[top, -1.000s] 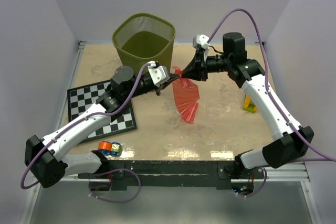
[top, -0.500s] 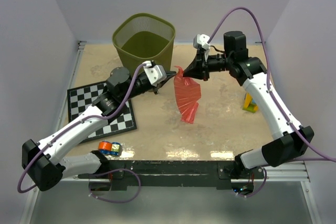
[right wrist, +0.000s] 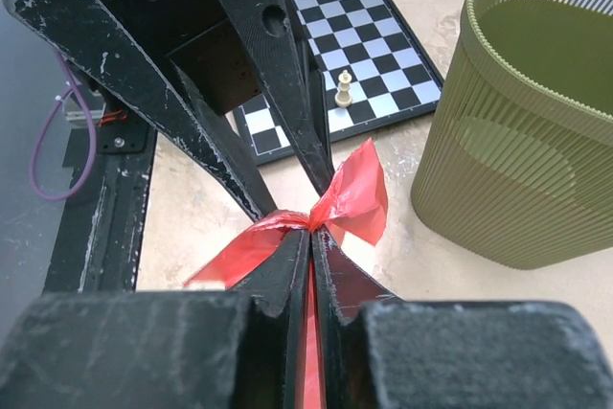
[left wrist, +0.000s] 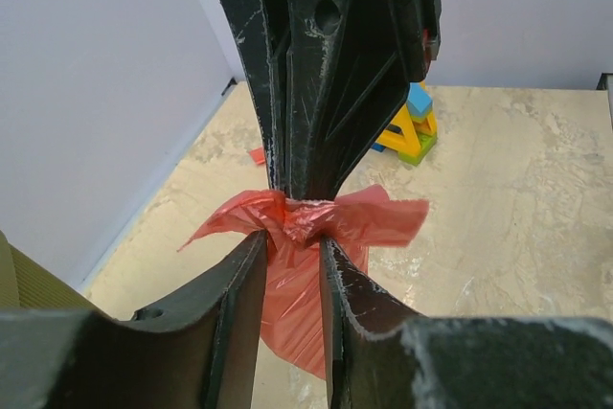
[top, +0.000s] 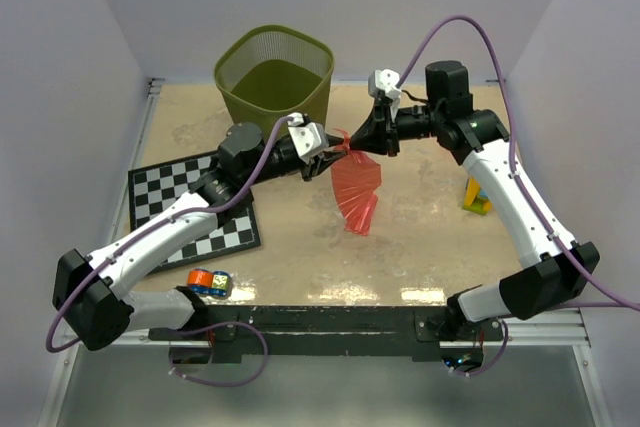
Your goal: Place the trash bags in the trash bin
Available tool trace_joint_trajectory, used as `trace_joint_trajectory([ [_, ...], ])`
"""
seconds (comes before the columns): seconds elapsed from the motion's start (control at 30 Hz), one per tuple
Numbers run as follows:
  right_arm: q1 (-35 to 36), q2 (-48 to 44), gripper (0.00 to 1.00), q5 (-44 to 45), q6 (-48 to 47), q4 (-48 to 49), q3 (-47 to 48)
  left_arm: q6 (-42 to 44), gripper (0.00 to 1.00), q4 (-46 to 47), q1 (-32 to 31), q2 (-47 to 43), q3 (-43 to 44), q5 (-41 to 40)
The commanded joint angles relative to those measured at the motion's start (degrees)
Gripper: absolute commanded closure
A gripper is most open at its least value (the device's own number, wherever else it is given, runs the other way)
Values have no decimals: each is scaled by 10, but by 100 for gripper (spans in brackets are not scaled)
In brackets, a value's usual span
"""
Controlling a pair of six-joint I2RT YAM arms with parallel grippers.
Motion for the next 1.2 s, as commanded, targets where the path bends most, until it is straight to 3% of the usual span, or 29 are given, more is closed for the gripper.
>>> trace_joint_trajectory([
  [0.0, 16, -18, 93, -14, -33, -19, 23, -18, 66, 38, 3, 1, 33, 22],
  [0.1, 31, -17, 93, -4, -51, -30, 26, -16, 68, 37, 3, 2, 36, 25],
  [0.23, 32, -14, 95, -3, -53, -30, 29, -9, 90, 33, 2, 1, 41, 34],
  [0.37, 32, -13, 100, 11, -55, -37, 34, 3, 100, 17, 2, -9, 39, 12],
  [0.53, 25, -19, 100, 20, -57, -44, 26, 17, 100, 3, 7, -34, 18, -26],
  [1.17, 16, -23, 100, 37, -51, -40, 14, 35, 100, -7, 14, -68, -21, -22],
])
